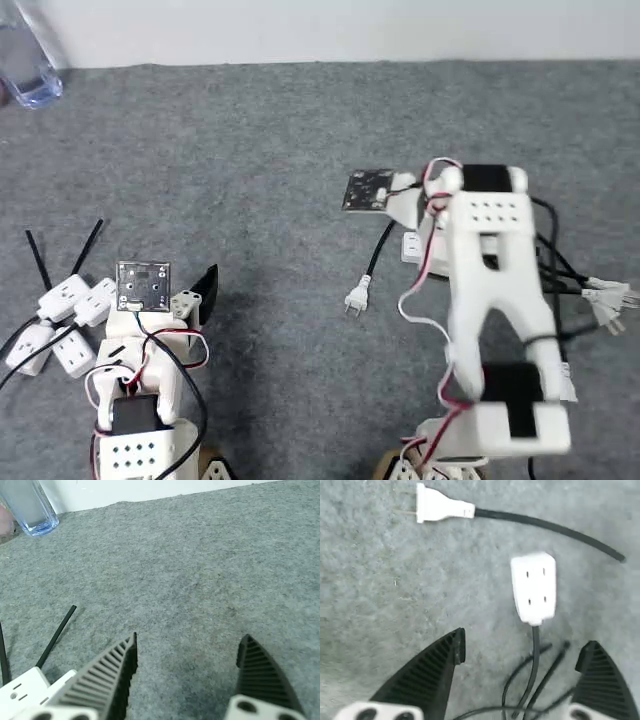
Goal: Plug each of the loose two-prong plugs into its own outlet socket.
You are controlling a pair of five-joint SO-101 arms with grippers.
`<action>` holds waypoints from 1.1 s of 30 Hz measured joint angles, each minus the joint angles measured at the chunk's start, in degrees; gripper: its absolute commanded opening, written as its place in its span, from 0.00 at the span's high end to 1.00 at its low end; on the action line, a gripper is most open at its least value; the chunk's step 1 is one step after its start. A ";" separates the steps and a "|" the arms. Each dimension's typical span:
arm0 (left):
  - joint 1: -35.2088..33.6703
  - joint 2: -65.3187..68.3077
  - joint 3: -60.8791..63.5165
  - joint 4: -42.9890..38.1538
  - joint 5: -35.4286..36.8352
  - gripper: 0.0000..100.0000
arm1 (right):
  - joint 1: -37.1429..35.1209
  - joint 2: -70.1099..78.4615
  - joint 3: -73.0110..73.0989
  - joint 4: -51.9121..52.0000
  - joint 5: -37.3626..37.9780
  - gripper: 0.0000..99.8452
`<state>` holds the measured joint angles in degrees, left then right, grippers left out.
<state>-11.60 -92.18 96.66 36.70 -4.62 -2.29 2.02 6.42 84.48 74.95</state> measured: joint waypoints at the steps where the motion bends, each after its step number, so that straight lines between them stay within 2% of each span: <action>1: 0.00 0.00 0.00 0.00 0.00 0.70 | 0.00 2.29 -1.49 0.00 0.26 0.68; 7: 0.00 0.00 0.00 0.00 0.00 0.70 | 1.05 15.74 -12.31 0.00 1.23 0.68; 12: 0.00 0.00 0.00 0.00 0.00 0.70 | 2.90 24.53 -20.22 1.05 5.54 0.68; 19: 0.00 0.00 0.00 0.00 0.00 0.70 | 3.08 35.43 -29.19 2.55 7.91 0.55; 23: 0.00 0.00 0.00 0.00 0.00 0.70 | 2.90 40.26 -33.67 2.73 8.00 0.55; 26: 0.00 0.00 0.00 0.00 0.00 0.70 | 3.08 43.16 -35.87 2.99 9.67 0.61; 33: 0.00 0.00 0.44 0.00 0.00 0.70 | 3.16 45.01 -38.95 4.31 12.22 0.93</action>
<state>-11.60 -92.18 97.10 36.70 -4.62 0.88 47.03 -32.53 88.79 87.16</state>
